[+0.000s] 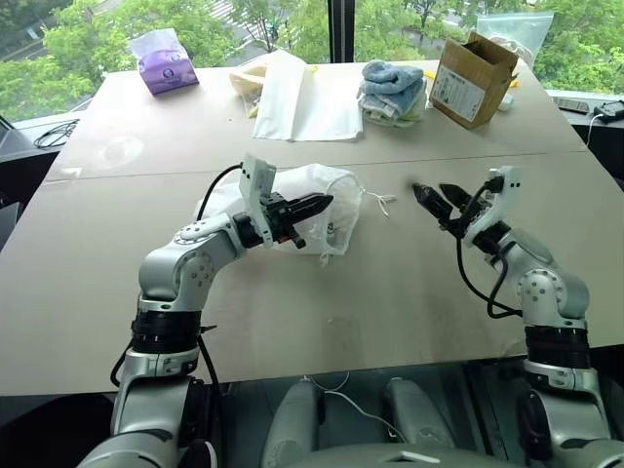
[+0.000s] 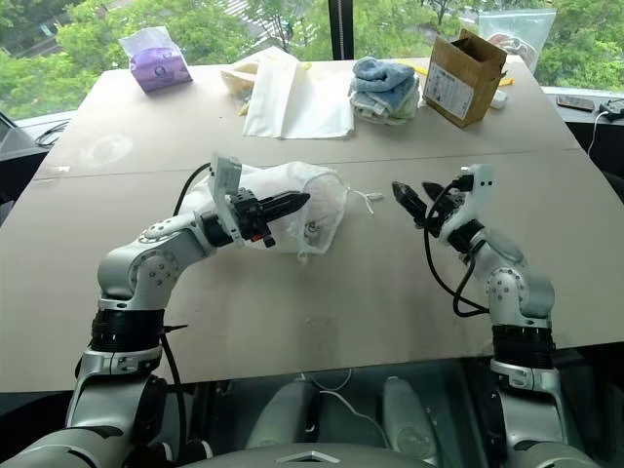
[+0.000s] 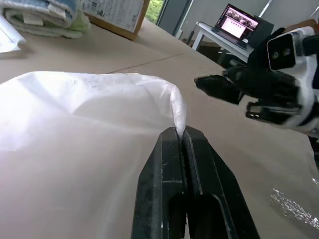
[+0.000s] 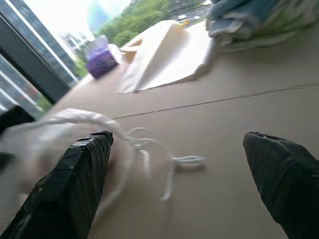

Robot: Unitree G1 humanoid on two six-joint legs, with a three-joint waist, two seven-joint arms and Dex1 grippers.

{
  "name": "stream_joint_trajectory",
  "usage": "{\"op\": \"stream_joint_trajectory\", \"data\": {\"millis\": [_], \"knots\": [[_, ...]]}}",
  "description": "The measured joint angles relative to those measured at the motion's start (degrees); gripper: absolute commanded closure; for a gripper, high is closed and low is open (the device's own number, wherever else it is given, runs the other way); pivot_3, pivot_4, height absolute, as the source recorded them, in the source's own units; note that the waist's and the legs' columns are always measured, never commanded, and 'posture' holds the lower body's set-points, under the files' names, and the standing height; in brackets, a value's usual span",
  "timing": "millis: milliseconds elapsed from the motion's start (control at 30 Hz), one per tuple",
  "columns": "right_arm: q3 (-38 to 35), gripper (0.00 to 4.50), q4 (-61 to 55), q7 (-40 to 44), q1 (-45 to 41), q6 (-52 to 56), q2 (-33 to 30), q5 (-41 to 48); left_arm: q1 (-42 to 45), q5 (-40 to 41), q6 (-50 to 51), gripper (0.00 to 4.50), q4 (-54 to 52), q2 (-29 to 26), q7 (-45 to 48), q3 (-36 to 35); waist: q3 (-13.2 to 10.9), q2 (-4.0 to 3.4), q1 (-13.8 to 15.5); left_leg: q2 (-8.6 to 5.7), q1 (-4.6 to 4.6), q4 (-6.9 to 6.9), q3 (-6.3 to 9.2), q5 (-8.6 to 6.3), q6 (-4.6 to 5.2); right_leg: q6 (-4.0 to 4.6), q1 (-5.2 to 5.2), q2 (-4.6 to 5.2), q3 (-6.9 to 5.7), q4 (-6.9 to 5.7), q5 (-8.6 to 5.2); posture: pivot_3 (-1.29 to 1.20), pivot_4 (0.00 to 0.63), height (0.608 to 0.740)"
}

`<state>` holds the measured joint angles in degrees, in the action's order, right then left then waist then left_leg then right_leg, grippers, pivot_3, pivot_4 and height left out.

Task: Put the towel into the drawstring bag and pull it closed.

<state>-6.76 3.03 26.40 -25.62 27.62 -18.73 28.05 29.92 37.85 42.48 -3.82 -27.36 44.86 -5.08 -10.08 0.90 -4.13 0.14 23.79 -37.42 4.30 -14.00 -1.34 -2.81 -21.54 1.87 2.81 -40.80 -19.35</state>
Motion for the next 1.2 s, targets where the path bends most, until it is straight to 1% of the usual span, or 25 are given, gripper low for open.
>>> {"op": "stream_joint_trajectory", "data": {"millis": [67, 100, 167, 200, 333, 433, 500, 533, 567, 600, 633, 667, 700, 833, 1067, 1133, 1200], "knots": [[4.9, 0.03, 4.7, 0.7, -1.3, -6.2, 0.2, -7.0, -0.1, 0.1, 0.1, 4.5, -0.2, -0.3, 0.0, -0.2, 0.0, 0.0, -0.4, 0.05, -0.05, 0.03, -0.05, 0.01, -0.02, 0.0, -0.02, -0.07, 0.06, -0.03, 0.0, 0.0, 0.15, 0.74], [8.2, 0.03, 7.8, 1.3, -2.6, -9.6, 1.7, -10.2, -0.1, 0.2, 0.2, 4.5, -0.2, -0.3, 0.0, -0.1, 0.0, 0.0, -0.6, 0.08, -0.03, 0.03, -0.04, 0.01, -0.02, 0.0, -0.03, -0.09, 0.05, -0.03, 0.0, 0.0, 0.15, 0.74], [10.5, 0.03, 9.6, 2.1, -3.4, -12.1, 2.5, -12.2, -0.1, 0.2, 0.2, 4.5, -0.2, -0.3, -0.1, 0.0, 0.0, 0.0, -0.6, 0.13, -0.01, 0.02, -0.03, 0.02, -0.03, 0.0, -0.02, -0.05, 0.03, -0.04, 0.0, 0.0, 0.15, 0.74], [12.3, 0.03, 12.4, 2.8, -4.8, -14.8, 3.3, -14.4, -0.1, 0.2, 0.3, 4.5, -0.1, -0.3, -0.1, -0.1, 0.0, 0.0, -0.6, 0.11, 0.01, 0.0, -0.03, 0.02, -0.03, 0.0, -0.02, -0.02, 0.02, -0.02, 0.0, 0.0, 0.15, 0.74], [13.6, 0.03, 18.6, 3.4, -8.2, -19.2, 6.5, -16.9, 0.2, 0.2, 0.5, 4.5, -0.1, -0.5, -0.1, 0.0, 0.0, 0.01, -0.4, 0.05, 0.03, -0.04, 0.0, 0.02, -0.03, 0.0, 0.0, 0.06, 0.0, 0.0, 0.0, 0.0, 0.15, 0.74], [13.9, 0.03, 22.9, 2.7, -10.2, -22.3, 7.2, -19.4, 0.2, 0.1, 0.5, 4.5, -0.1, -0.5, -0.1, 0.0, 0.0, 0.01, 0.2, 0.06, 0.02, -0.03, 0.08, 0.03, -0.04, 0.0, 0.0, 0.04, -0.09, -0.02, 0.0, 0.0, 0.15, 0.74], [13.5, 0.54, 26.7, -0.6, -11.7, -24.2, 8.6, -21.1, 0.3, 0.1, 0.5, 4.5, -0.1, -0.5, -0.2, 0.1, 0.0, 0.01, 0.2, 0.06, 0.02, -0.03, 0.08, 0.03, -0.05, 0.0, 0.01, 0.05, -0.09, -0.01, 0.0, 0.0, 0.15, 0.74], [13.4, 0.58, 27.2, -1.1, -12.0, -24.4, 8.8, -21.3, 0.3, 0.1, 0.5, 4.5, -0.1, -0.5, -0.2, 0.1, 0.0, 0.01, 0.2, 0.06, 0.03, -0.03, 0.07, 0.03, -0.05, 0.0, 0.01, 0.05, -0.09, -0.01, 0.0, 0.0, 0.15, 0.74], [13.3, 1.25, 28.2, -2.3, -12.4, -25.0, 9.1, -21.8, 0.3, 0.1, 0.5, 4.5, -0.1, -0.5, -0.2, 0.1, 0.0, 0.01, 0.2, 0.06, 0.03, -0.03, 0.07, 0.03, -0.05, 0.0, 0.01, 0.05, -0.08, -0.01, 0.0, 0.0, 0.15, 0.74], [12.7, 1.27, 30.5, -6.0, -13.1, -27.0, 9.4, -23.8, 0.3, 0.1, 0.5, 4.5, -0.1, -0.5, -0.3, 0.1, 0.0, 0.01, 0.2, 0.06, 0.03, -0.03, 0.07, 0.03, -0.05, 0.0, 0.0, 0.06, -0.08, -0.01, 0.0, 0.0, 0.15, 0.74], [12.1, 1.74, 30.9, -7.4, -13.2, -27.6, 9.8, -24.1, 0.3, 0.1, 0.5, 4.5, -0.1, -0.6, -0.3, 0.1, 0.0, 0.01, 0.1, 0.06, 0.02, -0.03, 0.08, 0.03, -0.05, 0.0, 0.0, 0.06, -0.09, -0.01, 0.0, 0.0, 0.15, 0.74], [11.6, 2.12, 31.0, -8.3, -13.1, -28.1, 10.3, -24.1, 0.3, 0.1, 0.5, 4.5, -0.1, -0.6, -0.4, 0.1, 0.0, 0.01, 0.1, 0.07, 0.03, -0.03, 0.07, 0.03, -0.05, 0.0, 0.0, 0.05, -0.08, -0.02, 0.0, 0.0, 0.15, 0.74], [10.8, 2.64, 31.0, -9.2, -13.1, -28.8, 11.0, -24.0, 0.3, 0.1, 0.5, 4.5, -0.1, -0.6, -0.4, 0.1, 0.0, 0.01, 0.0, 0.08, 0.02, -0.03, 0.05, 0.03, -0.05, 0.0, 0.0, 0.05, -0.06, -0.02, 0.0, 0.0, 0.15, 0.74], [9.2, 4.38, 30.9, -12.1, -12.7, -32.3, 13.2, -24.2, 0.3, 0.0, 0.5, 4.5, -0.1, -0.6, -0.7, 0.1, 0.0, 0.01, 0.0, 0.08, 0.02, -0.02, 0.05, 0.03, -0.05, 0.0, 0.0, 0.05, -0.07, -0.03, 0.0, 0.0, 0.15, 0.74], [7.0, 4.38, 31.3, -18.4, -13.1, -36.2, 14.6, -25.6, 0.3, -0.6, 0.3, 4.5, -0.1, -0.6, -1.3, 0.1, 0.0, 0.01, 0.0, 0.07, 0.02, -0.02, 0.05, 0.03, -0.05, 0.0, -0.01, 0.05, -0.06, -0.04, 0.0, 0.0, 0.15, 0.74], [6.0, 4.38, 30.7, -19.7, -13.6, -36.4, 14.6, -25.6, 1.2, -2.7, -1.1, 4.5, 0.9, -0.5, -2.2, 0.7, 0.0, 0.01, 0.1, 0.07, 0.02, -0.02, 0.06, 0.03, -0.06, 0.0, -0.01, 0.05, -0.08, -0.04, 0.0, 0.0, 0.15, 0.74], [5.6, 4.38, 28.3, -20.8, -14.3, -35.8, 14.6, -25.6, 4.5, -7.6, -5.4, 4.5, 5.9, -0.6, -3.3, 2.5, 0.0, 0.01, 0.2, 0.04, 0.02, -0.03, 0.06, 0.05, -0.08, 0.0, -0.01, 0.04, -0.09, -0.05, 0.01, 0.0, 0.15, 0.74]]}}
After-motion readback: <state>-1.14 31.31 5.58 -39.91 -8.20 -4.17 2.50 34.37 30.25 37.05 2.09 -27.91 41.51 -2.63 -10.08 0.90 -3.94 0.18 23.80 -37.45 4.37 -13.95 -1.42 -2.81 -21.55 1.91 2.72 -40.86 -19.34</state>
